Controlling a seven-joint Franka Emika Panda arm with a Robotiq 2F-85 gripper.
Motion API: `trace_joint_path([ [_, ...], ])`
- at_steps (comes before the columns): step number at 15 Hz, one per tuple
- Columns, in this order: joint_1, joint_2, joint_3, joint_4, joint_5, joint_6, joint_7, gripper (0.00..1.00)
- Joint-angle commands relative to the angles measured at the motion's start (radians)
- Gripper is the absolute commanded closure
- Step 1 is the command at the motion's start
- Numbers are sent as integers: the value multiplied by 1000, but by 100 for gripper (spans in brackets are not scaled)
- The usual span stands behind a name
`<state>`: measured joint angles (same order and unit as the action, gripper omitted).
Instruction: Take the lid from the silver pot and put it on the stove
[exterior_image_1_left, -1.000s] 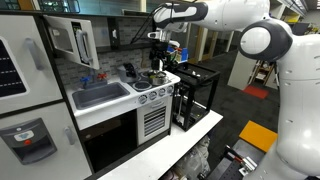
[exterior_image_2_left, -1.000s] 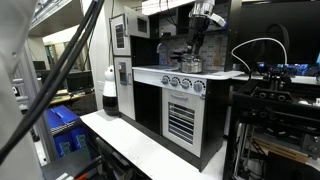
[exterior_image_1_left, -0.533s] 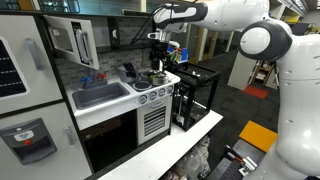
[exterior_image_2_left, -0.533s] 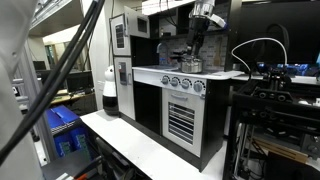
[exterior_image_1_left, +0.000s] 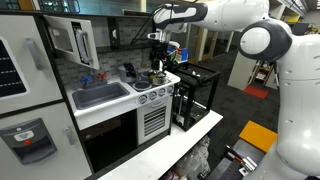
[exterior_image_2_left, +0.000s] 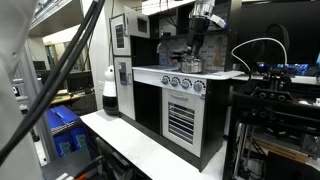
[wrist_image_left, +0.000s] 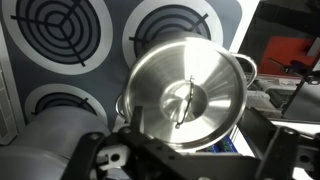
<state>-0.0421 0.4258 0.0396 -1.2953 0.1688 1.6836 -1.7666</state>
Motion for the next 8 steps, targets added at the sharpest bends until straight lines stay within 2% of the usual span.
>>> trace_joint_path([
  [1, -16, 15, 9, -4, -16, 30, 1, 0],
  [2, -16, 15, 9, -5, -16, 31, 1, 4],
  [3, -17, 15, 10, -5, -14, 31, 0, 28],
  [5, -16, 14, 10, -7, -14, 32, -1, 30],
  [8, -17, 13, 10, -8, -14, 33, -1, 51],
])
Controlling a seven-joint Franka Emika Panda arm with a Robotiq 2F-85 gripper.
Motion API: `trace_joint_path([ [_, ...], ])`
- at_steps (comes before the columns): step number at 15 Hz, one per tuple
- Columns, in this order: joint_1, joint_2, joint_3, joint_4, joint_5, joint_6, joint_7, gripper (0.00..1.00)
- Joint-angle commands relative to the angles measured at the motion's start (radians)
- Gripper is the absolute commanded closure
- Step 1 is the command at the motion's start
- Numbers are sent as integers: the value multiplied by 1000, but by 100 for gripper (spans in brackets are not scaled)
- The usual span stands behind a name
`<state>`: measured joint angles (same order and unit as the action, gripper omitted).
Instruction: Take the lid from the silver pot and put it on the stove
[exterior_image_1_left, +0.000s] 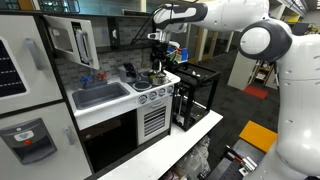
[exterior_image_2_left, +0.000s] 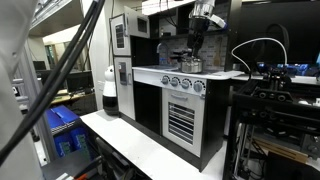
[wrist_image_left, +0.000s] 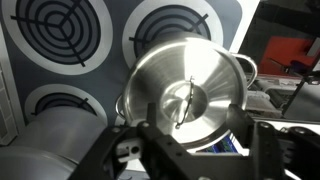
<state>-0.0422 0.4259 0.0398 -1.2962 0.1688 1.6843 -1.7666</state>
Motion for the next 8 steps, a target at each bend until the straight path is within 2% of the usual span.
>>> trace_joint_path([
  [1, -17, 13, 9, -7, -15, 33, -1, 59],
  [6, -17, 12, 9, -7, -15, 35, -1, 93],
  [8, -16, 12, 9, -7, -16, 35, -1, 100],
])
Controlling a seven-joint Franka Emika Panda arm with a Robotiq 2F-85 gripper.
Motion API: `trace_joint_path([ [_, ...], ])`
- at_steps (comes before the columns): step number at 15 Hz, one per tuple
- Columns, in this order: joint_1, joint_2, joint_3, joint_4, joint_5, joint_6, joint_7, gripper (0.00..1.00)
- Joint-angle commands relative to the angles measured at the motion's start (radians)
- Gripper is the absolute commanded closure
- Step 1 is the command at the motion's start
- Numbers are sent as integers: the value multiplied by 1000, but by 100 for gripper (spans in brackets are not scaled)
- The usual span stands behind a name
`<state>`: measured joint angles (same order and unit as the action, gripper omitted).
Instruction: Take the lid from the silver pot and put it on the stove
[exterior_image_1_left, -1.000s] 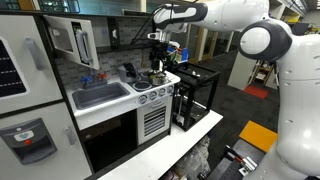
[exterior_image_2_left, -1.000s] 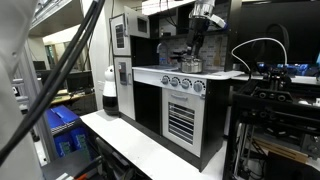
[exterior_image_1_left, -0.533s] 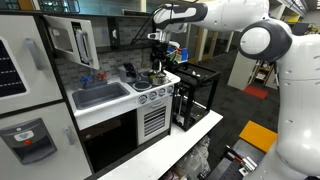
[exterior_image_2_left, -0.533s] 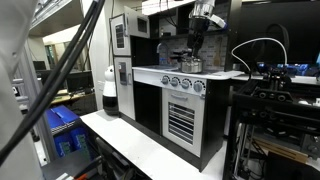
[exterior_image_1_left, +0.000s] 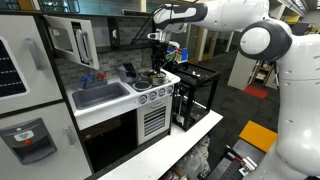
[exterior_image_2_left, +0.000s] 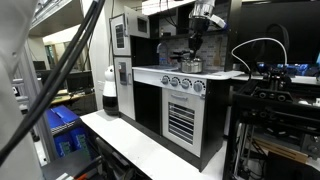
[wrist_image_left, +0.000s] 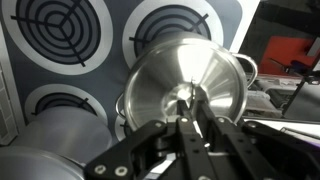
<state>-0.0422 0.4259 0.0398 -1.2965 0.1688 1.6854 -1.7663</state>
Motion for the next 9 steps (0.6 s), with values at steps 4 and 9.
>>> trace_joint_path([
  [4, -14, 7, 11, 5, -16, 32, 0, 99],
  [9, -14, -1, 10, 19, -19, 23, 3, 99],
])
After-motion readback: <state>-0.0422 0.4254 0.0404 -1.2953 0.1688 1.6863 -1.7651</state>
